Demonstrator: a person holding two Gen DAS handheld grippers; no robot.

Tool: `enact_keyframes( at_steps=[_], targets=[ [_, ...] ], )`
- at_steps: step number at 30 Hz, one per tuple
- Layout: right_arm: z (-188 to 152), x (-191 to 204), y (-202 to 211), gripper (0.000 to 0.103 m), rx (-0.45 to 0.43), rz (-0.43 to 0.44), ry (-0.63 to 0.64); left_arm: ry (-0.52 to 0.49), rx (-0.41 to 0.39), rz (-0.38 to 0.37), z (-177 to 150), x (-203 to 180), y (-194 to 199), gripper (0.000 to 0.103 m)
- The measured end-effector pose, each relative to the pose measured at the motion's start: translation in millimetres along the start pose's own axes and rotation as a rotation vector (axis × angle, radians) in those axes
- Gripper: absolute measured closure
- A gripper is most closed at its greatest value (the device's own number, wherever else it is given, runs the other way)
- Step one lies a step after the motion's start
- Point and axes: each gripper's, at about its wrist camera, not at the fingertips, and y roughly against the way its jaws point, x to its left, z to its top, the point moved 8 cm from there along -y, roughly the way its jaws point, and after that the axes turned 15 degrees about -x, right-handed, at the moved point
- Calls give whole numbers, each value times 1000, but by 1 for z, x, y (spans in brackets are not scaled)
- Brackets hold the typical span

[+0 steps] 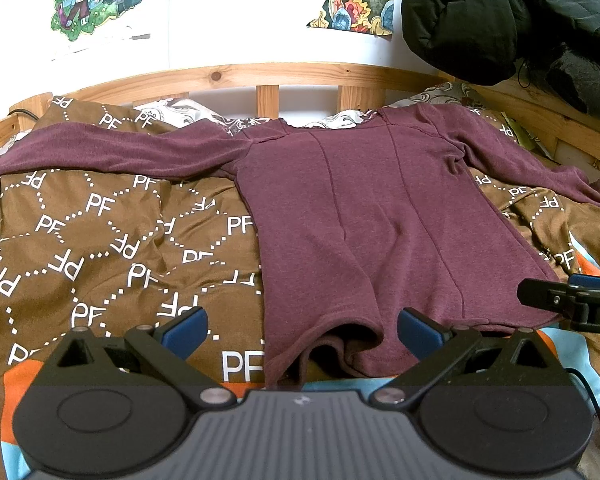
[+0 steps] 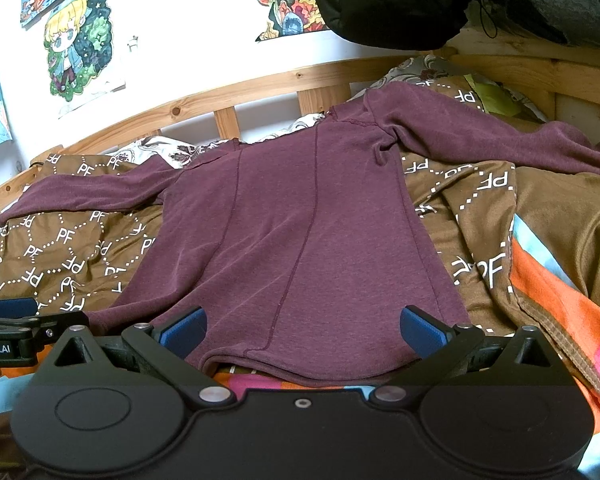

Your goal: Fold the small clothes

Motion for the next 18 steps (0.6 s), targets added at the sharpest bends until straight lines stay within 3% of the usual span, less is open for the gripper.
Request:
enact_keyframes(
  at_steps=[18],
  targets=[
    [-2, -3, 0, 1, 5, -13, -1, 12, 24, 7, -7, -1, 0, 1]
  ],
)
